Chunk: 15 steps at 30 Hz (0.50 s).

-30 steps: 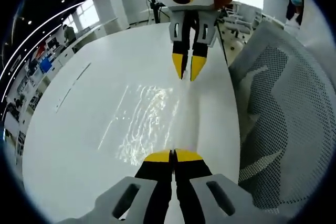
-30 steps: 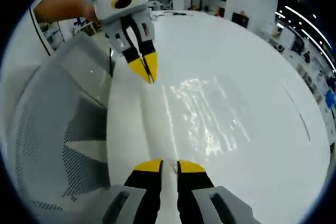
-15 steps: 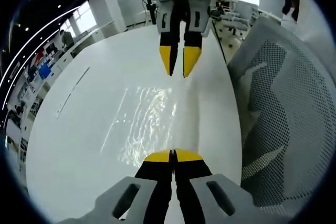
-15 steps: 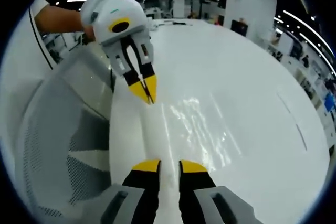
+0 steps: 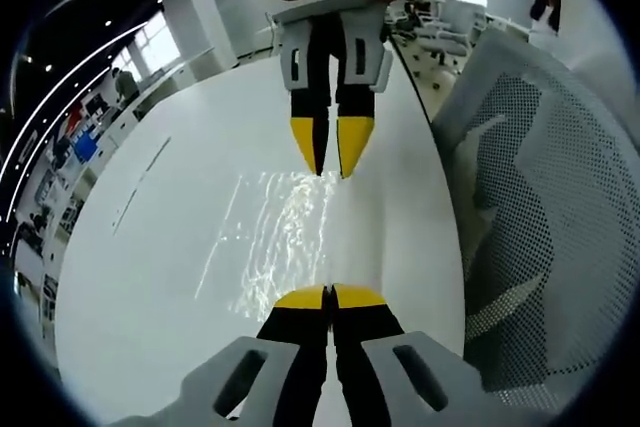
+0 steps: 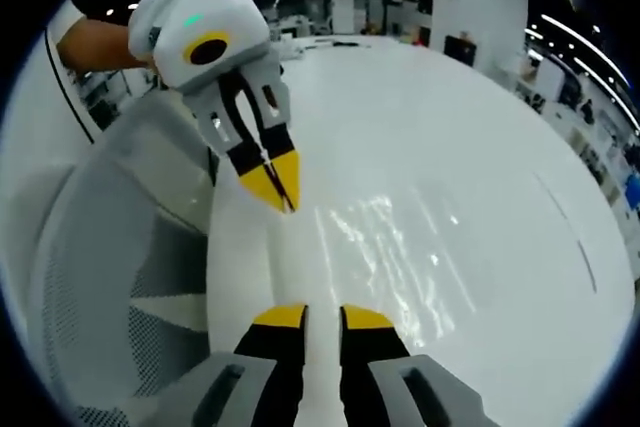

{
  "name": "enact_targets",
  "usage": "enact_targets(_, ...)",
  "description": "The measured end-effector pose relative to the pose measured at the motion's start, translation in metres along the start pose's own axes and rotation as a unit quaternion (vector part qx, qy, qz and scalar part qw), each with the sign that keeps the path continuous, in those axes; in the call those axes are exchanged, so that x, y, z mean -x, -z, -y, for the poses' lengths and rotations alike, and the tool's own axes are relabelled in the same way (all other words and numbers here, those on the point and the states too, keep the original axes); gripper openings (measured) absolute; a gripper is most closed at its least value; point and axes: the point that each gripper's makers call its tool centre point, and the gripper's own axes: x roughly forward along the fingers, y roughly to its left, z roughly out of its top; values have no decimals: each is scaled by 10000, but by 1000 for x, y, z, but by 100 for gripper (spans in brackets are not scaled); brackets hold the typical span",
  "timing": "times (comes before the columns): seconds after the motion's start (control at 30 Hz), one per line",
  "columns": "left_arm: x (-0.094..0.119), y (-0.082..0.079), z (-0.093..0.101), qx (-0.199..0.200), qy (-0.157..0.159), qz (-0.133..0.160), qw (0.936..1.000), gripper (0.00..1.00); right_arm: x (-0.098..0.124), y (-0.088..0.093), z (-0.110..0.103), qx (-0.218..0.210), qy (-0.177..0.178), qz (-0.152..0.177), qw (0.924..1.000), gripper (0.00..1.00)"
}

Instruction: Open the resealable bag by pulling the two sides of the seal apart until the entire bag opening is separated and visibly accessible.

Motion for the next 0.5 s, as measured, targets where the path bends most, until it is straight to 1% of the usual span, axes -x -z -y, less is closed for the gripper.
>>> enact_targets(0.1, 0, 0, 0, 2, 4, 9, 10000, 0, -3, -1, -1, -2, -20, -7, 10000, 8)
enact_targets(0.2, 1, -1, -1, -79, -22, 50, 10000, 0, -12, -2, -3, -20, -120, -43, 9999, 6)
enact_targets(0.3, 0, -2, 0, -93, -20, 105, 9999, 0, -21, -4, -7, -133, -251, -49, 9996, 3)
enact_targets(0.37, -1, -5, 0, -101, 4, 157, 9998, 0, -28, 0, -13, -213, -373, -136, 9990, 2)
enact_targets(0.5, -1, -6, -1, -119, 1, 167, 9998, 0, -30, 2, -16, -208, -403, -144, 9989, 0)
